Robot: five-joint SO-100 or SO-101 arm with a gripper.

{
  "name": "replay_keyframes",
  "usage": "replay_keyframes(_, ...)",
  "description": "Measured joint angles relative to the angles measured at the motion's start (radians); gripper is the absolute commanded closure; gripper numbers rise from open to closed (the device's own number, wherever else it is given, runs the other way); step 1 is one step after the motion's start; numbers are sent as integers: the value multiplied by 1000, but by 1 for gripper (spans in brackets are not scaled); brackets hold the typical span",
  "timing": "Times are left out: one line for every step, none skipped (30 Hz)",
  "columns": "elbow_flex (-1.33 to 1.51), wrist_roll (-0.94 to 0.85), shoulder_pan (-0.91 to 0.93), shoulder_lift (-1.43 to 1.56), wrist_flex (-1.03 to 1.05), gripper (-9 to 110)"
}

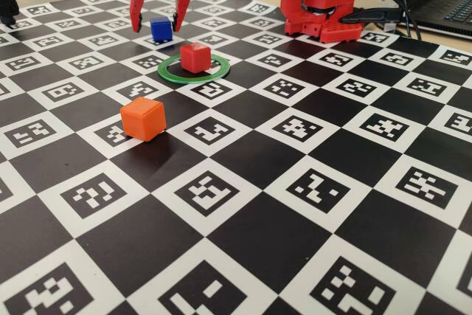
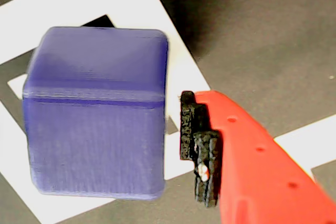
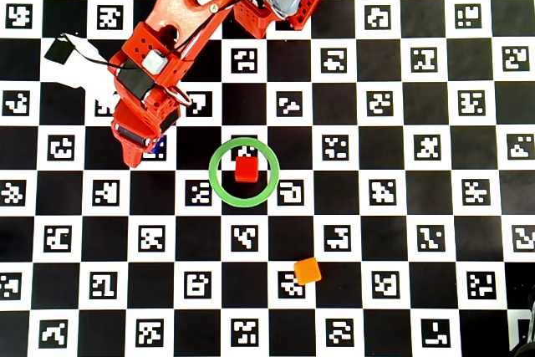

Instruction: Grab the red cube then put it in the green circle then put the blue cube on top and finally the orange cube on top

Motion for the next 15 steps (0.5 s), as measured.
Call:
replay_keyframes(0,0,0,0,0,82)
replay_keyframes(0,0,0,0,0,82)
replay_keyframes(0,0,0,0,0,83)
replay_keyframes(0,0,0,0,0,84)
replay_keyframes(0,0,0,0,0,84)
replay_keyframes(0,0,0,0,0,85)
replay_keyframes(0,0,0,0,0,86)
replay_keyframes(0,0,0,0,0,87)
replay_keyframes(0,0,0,0,0,88)
replay_keyframes(0,0,0,0,0,88)
replay_keyframes(0,0,0,0,0,89)
replay_keyframes(0,0,0,0,0,89)
replay_keyframes(0,0,0,0,0,90)
replay_keyframes(0,0,0,0,0,90)
replay_keyframes(0,0,0,0,0,90)
